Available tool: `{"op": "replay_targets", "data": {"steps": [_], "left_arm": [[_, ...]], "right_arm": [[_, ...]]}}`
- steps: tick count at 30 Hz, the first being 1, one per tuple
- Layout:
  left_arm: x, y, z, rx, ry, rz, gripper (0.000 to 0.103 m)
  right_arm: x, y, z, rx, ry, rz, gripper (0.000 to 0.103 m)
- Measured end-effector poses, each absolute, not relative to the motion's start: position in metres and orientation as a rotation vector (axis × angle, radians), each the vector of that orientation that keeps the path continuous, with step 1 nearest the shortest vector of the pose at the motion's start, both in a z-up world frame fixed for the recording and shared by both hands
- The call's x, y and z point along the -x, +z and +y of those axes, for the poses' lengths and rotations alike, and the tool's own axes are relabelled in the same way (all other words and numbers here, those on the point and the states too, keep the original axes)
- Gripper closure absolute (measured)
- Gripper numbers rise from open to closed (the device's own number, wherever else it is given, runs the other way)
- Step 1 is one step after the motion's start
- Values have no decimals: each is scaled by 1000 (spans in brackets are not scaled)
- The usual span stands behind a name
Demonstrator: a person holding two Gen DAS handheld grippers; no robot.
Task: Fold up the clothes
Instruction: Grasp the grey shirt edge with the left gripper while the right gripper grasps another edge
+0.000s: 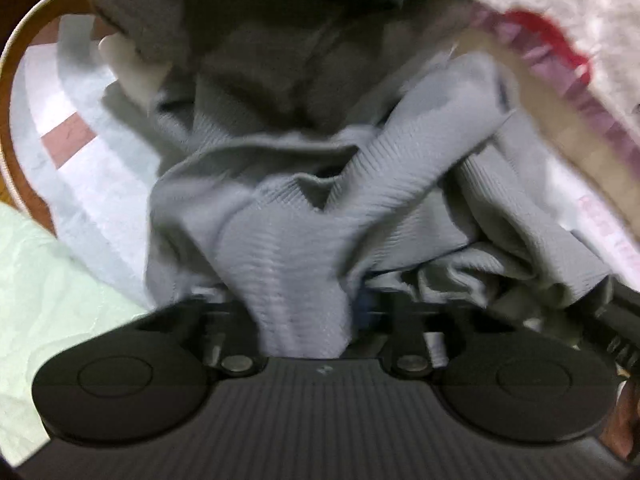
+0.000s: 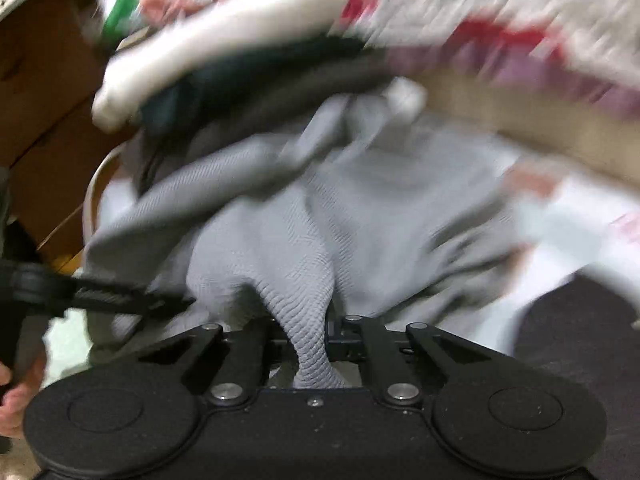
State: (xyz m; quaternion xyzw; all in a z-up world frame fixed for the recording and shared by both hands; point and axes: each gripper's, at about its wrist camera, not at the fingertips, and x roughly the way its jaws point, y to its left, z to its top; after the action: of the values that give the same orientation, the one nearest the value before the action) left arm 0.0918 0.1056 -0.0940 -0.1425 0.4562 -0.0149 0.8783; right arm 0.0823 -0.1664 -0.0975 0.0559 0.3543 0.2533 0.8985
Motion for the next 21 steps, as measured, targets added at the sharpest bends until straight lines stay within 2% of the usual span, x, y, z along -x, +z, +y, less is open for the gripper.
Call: {"op": "replay_targets", "data": {"steps": [4,6,11,13,14,15,16,17,21], "left_arm": [[-82,-60,106,396,-155,863,93],[-78,-43,103,447,-229,819,93],[-82,9,26,522,-639,788,93],[-84,26,-14,507,-779,802,92],[-84,25,-41,501,-823,853,85],[-93,17,-66,466,-847,916,64],[-100,5,-91,377,-841,981,54],[-105,-6,-112,290,-831,1029,52],[-94,-29,-118,61,-716,966,51]], "right_arm": [[-66,-32,-226,-66,373,549,100],[-63,-2,-250,-32,321,515,100],[-54,74,-334,-89,158,371,100],[-67,73,-364,-36,92,430,95],[-74,59,-377,-1,19,486,93],[-80,45,-389,34,-55,541,75],[-87,31,-401,69,-130,595,66],[-84,14,-408,85,-186,641,56],[-44,-30,-430,-11,-203,739,56]]}}
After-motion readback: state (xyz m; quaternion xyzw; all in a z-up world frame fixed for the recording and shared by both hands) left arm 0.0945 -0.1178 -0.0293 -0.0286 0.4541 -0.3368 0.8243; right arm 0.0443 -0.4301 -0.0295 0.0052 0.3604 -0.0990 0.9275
